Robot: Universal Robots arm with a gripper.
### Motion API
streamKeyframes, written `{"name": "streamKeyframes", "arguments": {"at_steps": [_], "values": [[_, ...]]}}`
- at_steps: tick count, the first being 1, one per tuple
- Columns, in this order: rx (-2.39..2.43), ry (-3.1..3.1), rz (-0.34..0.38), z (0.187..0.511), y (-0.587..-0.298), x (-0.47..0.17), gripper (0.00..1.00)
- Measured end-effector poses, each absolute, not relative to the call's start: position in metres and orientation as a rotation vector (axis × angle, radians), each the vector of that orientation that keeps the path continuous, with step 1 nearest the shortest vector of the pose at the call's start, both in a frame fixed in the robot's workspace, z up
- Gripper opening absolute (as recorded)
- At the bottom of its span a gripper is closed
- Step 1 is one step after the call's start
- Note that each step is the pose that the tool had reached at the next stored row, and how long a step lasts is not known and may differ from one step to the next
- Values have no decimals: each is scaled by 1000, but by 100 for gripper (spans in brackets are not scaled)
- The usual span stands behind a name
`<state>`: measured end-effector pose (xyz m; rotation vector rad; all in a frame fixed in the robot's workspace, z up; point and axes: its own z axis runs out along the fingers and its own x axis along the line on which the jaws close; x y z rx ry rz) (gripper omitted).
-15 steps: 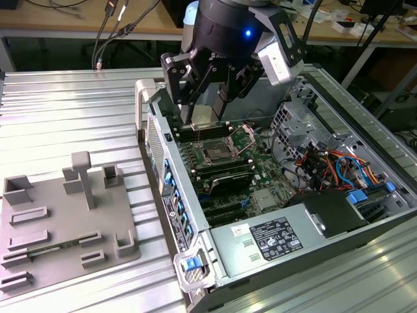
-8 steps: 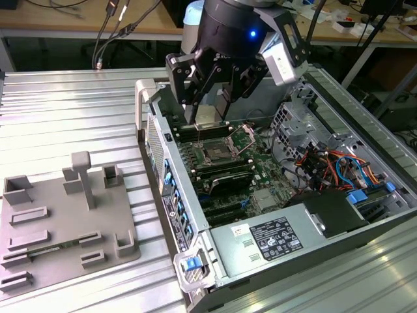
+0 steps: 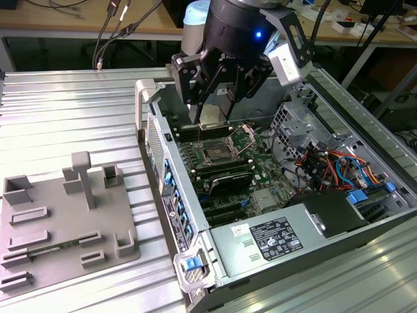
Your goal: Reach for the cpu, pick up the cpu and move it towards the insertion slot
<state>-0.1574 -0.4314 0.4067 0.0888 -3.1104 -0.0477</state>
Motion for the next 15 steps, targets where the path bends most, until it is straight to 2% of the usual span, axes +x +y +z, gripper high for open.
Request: {"name": "streamKeyframes", "arguments": {"at_steps": [15], "values": [[89,-3110,-48,404,-430,-141,55]]}}
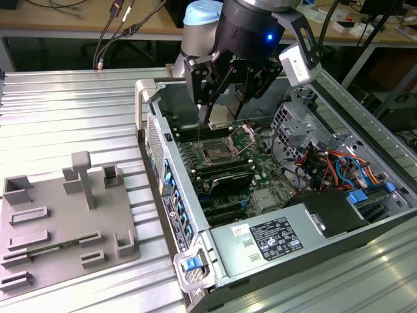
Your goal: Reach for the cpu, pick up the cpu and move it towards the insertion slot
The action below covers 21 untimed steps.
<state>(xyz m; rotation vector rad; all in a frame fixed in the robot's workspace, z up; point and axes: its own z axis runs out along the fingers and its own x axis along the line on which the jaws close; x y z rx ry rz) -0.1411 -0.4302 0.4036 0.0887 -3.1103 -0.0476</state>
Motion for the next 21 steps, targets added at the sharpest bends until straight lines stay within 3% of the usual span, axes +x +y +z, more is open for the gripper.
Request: {"name": "streamKeyframes", "arguments": {"at_steps": [21], "values": [[89,-3110,-50,402,-428,-132,55]]}}
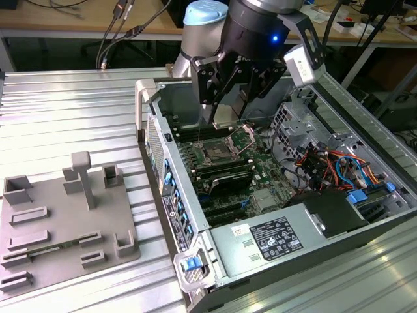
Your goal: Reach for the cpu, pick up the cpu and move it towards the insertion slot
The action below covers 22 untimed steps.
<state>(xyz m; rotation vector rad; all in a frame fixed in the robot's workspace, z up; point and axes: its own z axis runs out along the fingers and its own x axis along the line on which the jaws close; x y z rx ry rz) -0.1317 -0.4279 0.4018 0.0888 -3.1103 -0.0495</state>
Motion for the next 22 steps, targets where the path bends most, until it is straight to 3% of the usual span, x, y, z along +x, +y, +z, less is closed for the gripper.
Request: {"name": "streamKeyframes", "arguments": {"at_steps": [22], "values": [[83,-3111,-50,400,-394,-91,55]]}}
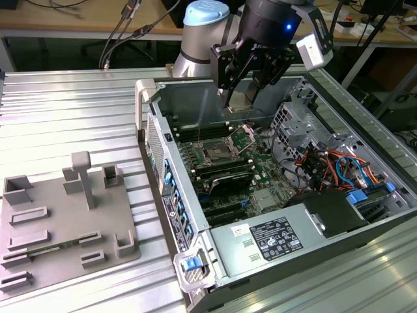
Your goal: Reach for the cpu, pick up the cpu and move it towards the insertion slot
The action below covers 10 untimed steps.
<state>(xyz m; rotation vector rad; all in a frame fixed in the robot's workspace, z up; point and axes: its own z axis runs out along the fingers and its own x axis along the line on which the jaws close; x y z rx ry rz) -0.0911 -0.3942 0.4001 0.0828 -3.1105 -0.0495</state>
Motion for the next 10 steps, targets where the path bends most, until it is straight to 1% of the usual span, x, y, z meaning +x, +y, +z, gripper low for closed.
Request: {"name": "streamKeyframes", "arguments": {"at_steps": [10], "values": [[68,-3111,-50,399,-378,-86,55]]}}
